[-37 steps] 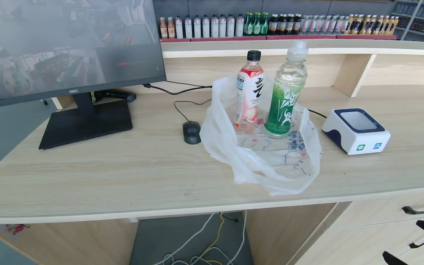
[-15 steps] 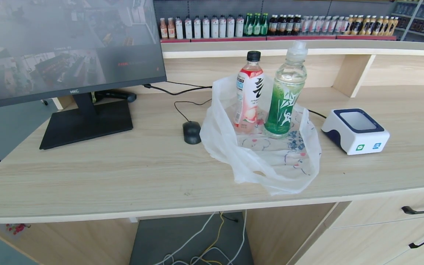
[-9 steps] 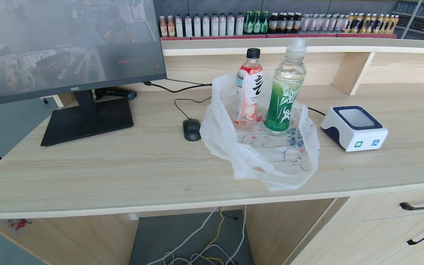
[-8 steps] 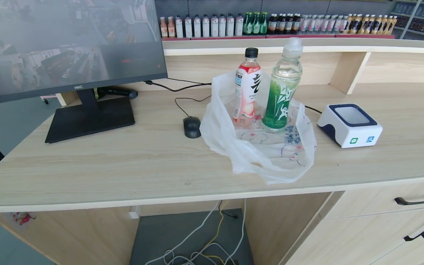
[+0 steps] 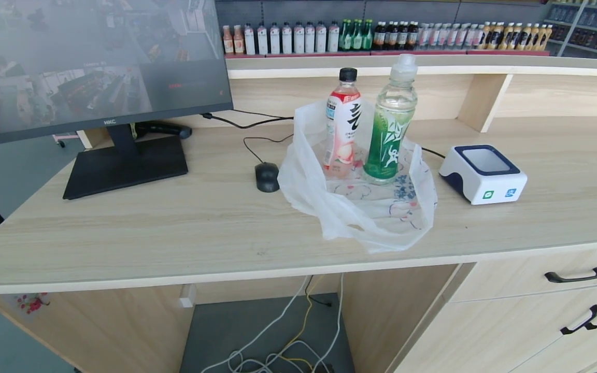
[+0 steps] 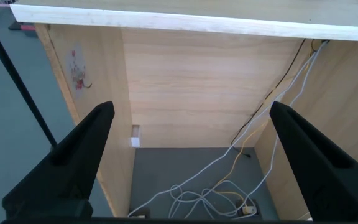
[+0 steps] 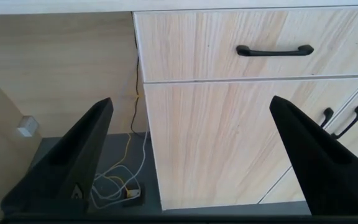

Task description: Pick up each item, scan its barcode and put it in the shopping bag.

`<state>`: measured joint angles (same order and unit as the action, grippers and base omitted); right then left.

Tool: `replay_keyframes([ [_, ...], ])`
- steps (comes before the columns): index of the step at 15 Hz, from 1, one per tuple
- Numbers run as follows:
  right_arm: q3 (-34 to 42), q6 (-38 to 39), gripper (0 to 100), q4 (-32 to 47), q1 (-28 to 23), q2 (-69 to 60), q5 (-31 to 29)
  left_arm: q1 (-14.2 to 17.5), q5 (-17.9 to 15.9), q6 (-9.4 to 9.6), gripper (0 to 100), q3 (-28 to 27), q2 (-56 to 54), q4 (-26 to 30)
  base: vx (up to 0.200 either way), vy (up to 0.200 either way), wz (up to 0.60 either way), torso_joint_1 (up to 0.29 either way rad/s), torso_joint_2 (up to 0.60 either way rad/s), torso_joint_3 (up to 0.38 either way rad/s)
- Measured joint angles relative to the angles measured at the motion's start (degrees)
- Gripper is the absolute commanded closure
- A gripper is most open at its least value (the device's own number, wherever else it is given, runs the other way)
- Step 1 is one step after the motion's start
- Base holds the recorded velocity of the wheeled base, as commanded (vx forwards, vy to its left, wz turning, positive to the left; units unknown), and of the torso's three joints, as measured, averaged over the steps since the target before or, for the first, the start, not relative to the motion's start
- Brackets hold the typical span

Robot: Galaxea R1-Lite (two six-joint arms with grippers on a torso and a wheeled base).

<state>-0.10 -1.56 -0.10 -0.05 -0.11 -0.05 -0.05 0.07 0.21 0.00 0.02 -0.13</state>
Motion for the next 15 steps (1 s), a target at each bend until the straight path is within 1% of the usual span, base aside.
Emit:
replay_keyframes([
  [15,0.07,0.83,0,0.05,0.05,0.01,-0.13,0.12,-0.02,-0.45,0,0.00,0.00,-0.02,0.000,-0.200,0.00,0.003,0.00,0.003],
])
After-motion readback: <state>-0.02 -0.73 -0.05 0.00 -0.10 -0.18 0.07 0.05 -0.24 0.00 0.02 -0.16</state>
